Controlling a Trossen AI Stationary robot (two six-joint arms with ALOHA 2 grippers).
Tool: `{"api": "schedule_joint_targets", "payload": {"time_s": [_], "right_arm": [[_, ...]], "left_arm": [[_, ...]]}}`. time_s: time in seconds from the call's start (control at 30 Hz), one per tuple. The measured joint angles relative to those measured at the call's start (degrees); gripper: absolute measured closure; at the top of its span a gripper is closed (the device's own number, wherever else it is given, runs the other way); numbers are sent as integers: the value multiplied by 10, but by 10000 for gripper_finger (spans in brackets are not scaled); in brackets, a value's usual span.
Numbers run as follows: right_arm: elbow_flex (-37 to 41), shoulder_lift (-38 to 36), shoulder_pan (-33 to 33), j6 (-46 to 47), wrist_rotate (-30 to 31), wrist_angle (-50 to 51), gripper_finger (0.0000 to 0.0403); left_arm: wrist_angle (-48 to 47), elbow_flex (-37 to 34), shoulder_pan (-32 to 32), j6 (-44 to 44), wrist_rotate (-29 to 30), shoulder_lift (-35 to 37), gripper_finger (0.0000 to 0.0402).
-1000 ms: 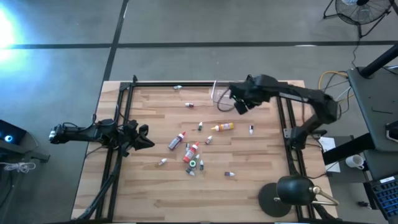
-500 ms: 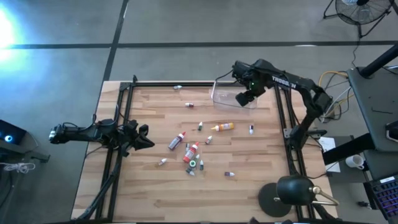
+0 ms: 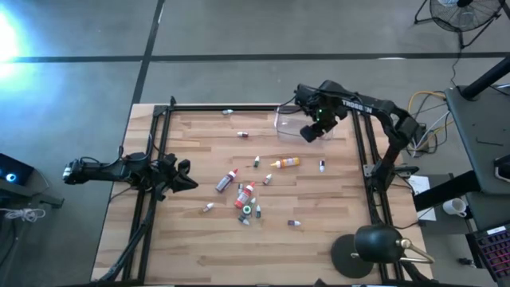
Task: Pick & Place food coloring
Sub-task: Put the large yellow food coloring bottle into the transparent bin
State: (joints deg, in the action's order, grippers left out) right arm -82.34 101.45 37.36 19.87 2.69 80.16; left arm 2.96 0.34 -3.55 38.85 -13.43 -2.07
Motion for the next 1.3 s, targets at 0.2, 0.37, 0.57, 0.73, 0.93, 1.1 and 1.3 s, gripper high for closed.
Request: {"api": "schedule_joint_targets", "payload": {"time_s": [0.2, 0.37, 0.57, 0.73, 0.93, 1.1, 1.3], "right_arm": [[7, 4, -1, -6, -1, 1, 280], [16, 4, -1, -10, -1, 1, 276], [35, 4, -1, -22, -2, 2, 248], [38, 4, -1, -27, 2, 1, 227], [27, -10, -1, -36, 21, 0, 213], [16, -43, -1, -36, 43, 0, 205], [13, -88, -40, -103, 36, -49, 200]], "left_arm": [[0, 0, 0, 0, 0, 0, 402], [0, 0, 0, 0, 0, 0, 402], [0, 0, 0, 0, 0, 0, 402], [0, 0, 0, 0, 0, 0, 402], [0, 0, 0, 0, 0, 0, 402], [0, 0, 0, 0, 0, 0, 402], [0, 0, 0, 0, 0, 0, 402]]}}
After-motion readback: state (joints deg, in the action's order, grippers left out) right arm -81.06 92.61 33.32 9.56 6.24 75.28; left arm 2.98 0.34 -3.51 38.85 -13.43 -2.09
